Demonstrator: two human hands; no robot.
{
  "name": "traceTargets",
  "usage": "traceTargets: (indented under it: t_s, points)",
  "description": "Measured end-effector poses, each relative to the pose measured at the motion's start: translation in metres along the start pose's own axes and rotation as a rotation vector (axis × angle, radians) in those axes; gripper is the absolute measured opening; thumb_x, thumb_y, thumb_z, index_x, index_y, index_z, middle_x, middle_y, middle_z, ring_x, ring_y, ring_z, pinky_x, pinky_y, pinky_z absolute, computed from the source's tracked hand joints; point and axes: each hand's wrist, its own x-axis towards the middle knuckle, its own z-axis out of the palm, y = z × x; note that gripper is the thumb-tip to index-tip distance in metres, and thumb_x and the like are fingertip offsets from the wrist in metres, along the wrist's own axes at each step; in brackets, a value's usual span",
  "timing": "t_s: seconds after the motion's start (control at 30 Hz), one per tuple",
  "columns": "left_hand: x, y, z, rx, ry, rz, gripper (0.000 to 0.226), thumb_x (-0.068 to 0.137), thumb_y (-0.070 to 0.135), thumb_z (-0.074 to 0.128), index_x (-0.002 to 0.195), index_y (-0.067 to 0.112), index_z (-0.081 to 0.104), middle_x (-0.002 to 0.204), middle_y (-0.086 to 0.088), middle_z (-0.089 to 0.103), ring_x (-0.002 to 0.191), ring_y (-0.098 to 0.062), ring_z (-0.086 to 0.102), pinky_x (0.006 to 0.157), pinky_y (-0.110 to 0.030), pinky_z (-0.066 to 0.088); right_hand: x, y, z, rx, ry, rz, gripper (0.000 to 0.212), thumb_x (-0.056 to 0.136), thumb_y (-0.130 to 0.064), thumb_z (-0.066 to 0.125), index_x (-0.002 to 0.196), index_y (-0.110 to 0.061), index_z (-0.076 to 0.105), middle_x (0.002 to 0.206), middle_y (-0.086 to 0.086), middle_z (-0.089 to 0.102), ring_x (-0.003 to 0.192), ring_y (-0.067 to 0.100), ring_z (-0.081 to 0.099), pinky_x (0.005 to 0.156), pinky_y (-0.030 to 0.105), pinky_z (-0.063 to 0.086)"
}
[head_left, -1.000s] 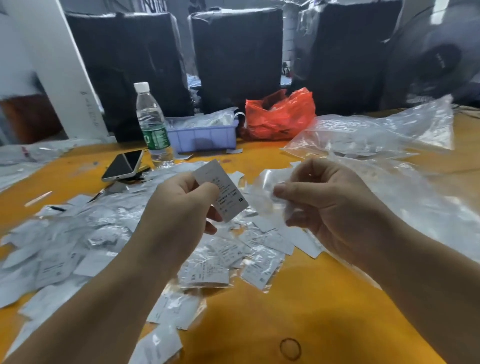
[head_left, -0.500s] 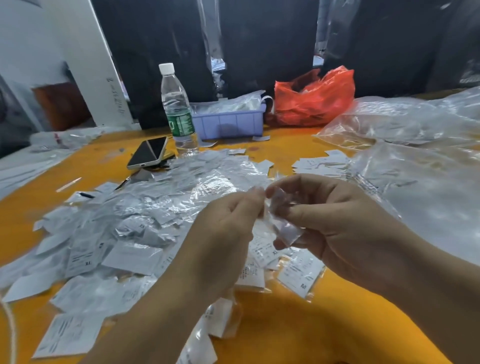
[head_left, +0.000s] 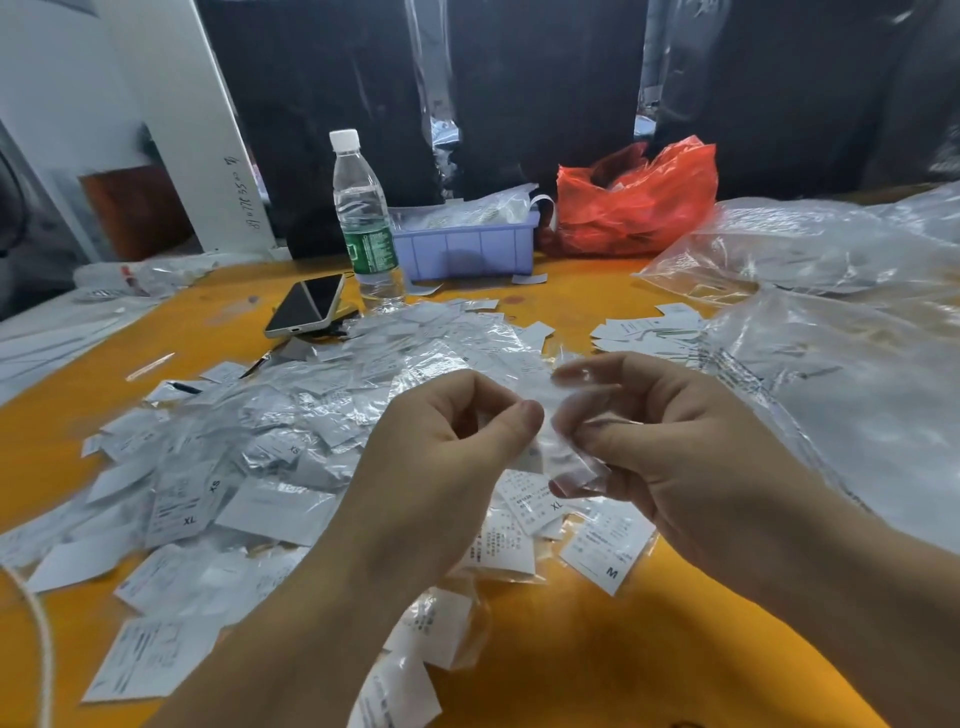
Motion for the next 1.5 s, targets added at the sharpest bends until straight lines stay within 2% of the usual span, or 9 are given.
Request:
traceTargets:
  t_s: [0.23, 0.33, 0.47, 0.7, 0.9, 1.07, 1.2, 1.33, 1.5]
  points:
    - [0.003, 0.001, -0.007, -0.117, 0.013, -0.051, 0.016, 0.083, 0.034, 0.068, 0.069, 0.027, 0.067, 0.062, 0.006, 0.06, 0.053, -0.001, 0.051, 0.05, -0.013, 0.041, 0.0, -0.007, -0.009, -0.062, 0.079, 0.087, 0.034, 0.073, 0.018, 0.036, 0.057, -0.006, 0.055, 0.059, 0.013, 0.042, 0.045, 0.017, 0.043, 0.047, 0.028, 0.049]
    - [0.003, 0.002, -0.011, -0.098, -0.08, -0.056, 0.016, 0.079, 0.036, 0.071, 0.068, 0.025, 0.067, 0.061, 0.007, 0.059, 0.053, 0.0, 0.051, 0.051, -0.011, 0.041, -0.001, -0.016, -0.014, -0.053, 0.04, 0.091, 0.009, 0.074, -0.011, 0.049, 0.065, -0.009, 0.05, 0.061, 0.005, 0.031, 0.045, 0.013, 0.026, 0.038, 0.024, 0.033]
    - [0.0, 0.007, -0.007, -0.006, -0.268, -0.035, 0.014, 0.075, 0.036, 0.063, 0.069, 0.023, 0.066, 0.059, 0.009, 0.059, 0.056, 0.0, 0.054, 0.052, -0.01, 0.041, -0.005, -0.022, -0.013, -0.325, -0.195, 0.137, 0.028, 0.073, -0.03, 0.081, 0.086, -0.01, 0.067, 0.052, -0.005, 0.046, 0.036, 0.004, 0.03, 0.034, 0.018, 0.024]
    - [-0.001, 0.004, -0.007, 0.002, -0.281, -0.098, 0.026, 0.074, 0.053, 0.057, 0.071, 0.031, 0.068, 0.074, 0.002, 0.064, 0.063, 0.0, 0.053, 0.06, -0.019, 0.041, -0.006, -0.022, -0.013, -0.294, -0.186, 0.081, 0.016, 0.068, -0.02, 0.071, 0.076, -0.007, 0.068, 0.058, 0.007, 0.06, 0.036, 0.007, 0.028, 0.034, 0.018, 0.025]
    - [-0.002, 0.007, -0.004, -0.07, -0.316, -0.068, 0.011, 0.076, 0.032, 0.06, 0.071, 0.03, 0.07, 0.066, 0.008, 0.065, 0.056, 0.004, 0.055, 0.053, -0.008, 0.04, -0.005, -0.018, -0.013, -0.123, -0.028, 0.05, 0.016, 0.07, -0.013, 0.071, 0.079, -0.004, 0.062, 0.057, 0.005, 0.06, 0.035, 0.007, 0.023, 0.035, 0.015, 0.023]
    - [0.0, 0.004, -0.008, -0.195, -0.2, -0.098, 0.01, 0.076, 0.028, 0.061, 0.07, 0.026, 0.069, 0.063, 0.005, 0.059, 0.057, -0.006, 0.047, 0.051, -0.014, 0.041, -0.002, -0.016, -0.018, -0.106, -0.099, 0.106, 0.015, 0.078, 0.002, 0.067, 0.071, -0.008, 0.059, 0.056, 0.01, 0.035, 0.038, 0.01, 0.019, 0.036, 0.017, 0.021]
    - [0.0, 0.004, -0.007, -0.204, -0.156, -0.092, 0.013, 0.076, 0.031, 0.061, 0.072, 0.021, 0.069, 0.063, 0.003, 0.054, 0.056, -0.008, 0.046, 0.049, -0.014, 0.04, -0.004, -0.013, -0.016, -0.144, -0.235, 0.164, 0.008, 0.075, -0.003, 0.07, 0.073, -0.006, 0.062, 0.052, 0.007, 0.033, 0.039, 0.01, 0.019, 0.037, 0.016, 0.02]
    - [-0.001, 0.005, -0.006, -0.132, -0.183, -0.036, 0.015, 0.077, 0.034, 0.06, 0.073, 0.023, 0.069, 0.06, 0.01, 0.057, 0.053, 0.001, 0.051, 0.05, -0.01, 0.04, -0.005, -0.012, -0.015, -0.159, -0.277, 0.188, 0.019, 0.078, -0.02, 0.067, 0.085, -0.003, 0.064, 0.083, 0.018, 0.061, 0.043, 0.01, 0.02, 0.038, 0.016, 0.021]
    - [0.0, 0.004, -0.007, -0.132, -0.194, -0.034, 0.014, 0.078, 0.035, 0.061, 0.071, 0.025, 0.069, 0.059, 0.01, 0.056, 0.053, -0.001, 0.05, 0.05, -0.012, 0.04, -0.004, -0.014, -0.017, -0.245, -0.244, 0.162, 0.017, 0.082, -0.013, 0.071, 0.091, 0.001, 0.069, 0.068, 0.021, 0.053, 0.04, 0.009, 0.022, 0.036, 0.017, 0.022]
